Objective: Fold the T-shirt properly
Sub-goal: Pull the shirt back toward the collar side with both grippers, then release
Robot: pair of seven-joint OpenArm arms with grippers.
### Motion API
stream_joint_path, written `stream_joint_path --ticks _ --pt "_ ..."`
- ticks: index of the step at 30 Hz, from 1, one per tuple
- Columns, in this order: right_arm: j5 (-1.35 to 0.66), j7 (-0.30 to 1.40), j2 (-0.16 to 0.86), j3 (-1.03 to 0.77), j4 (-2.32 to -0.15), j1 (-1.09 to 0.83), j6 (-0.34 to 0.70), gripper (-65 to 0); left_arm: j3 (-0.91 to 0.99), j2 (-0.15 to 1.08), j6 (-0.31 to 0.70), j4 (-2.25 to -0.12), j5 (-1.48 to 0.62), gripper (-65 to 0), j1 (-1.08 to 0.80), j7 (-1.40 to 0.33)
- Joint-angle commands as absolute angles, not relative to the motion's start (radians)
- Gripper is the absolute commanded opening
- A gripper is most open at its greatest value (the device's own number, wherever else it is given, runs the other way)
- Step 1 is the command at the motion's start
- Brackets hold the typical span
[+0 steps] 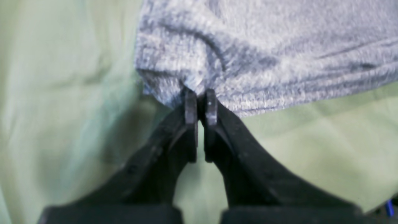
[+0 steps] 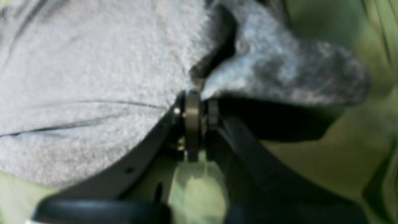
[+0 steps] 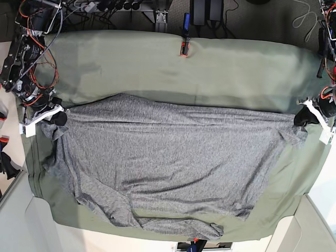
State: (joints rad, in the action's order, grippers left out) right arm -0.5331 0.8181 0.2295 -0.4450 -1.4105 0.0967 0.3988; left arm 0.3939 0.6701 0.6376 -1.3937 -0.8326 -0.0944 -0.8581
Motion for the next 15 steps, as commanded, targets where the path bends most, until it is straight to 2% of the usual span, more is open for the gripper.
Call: stream_joint_path --ticks 1,4,8,15 --pt "-0.522 0.79 0.255 -0.456 -1.451 0.094 0.388 -65.0 0.439 0.709 0.614 -1.425 -0.812 -65.0 -0.114 -0.842" --pt "-0.521 0.79 0.255 -0.456 -1.509 0.027 0.388 -65.0 0.51 0.709 0.621 -1.475 -0.831 -65.0 -0.206 -0.842" --pt "-0.523 0.79 0.255 -0.457 -1.575 -0.057 0.388 -65.0 0.566 0.705 0.678 -1.531 -0.876 -65.0 -0.303 -0.841" --pt "-0.524 0.792 0.255 -0.468 -1.65 -0.154 0.389 -65.0 0.586 0.695 0.678 -1.557 -0.878 -65.0 -0.355 -0.835"
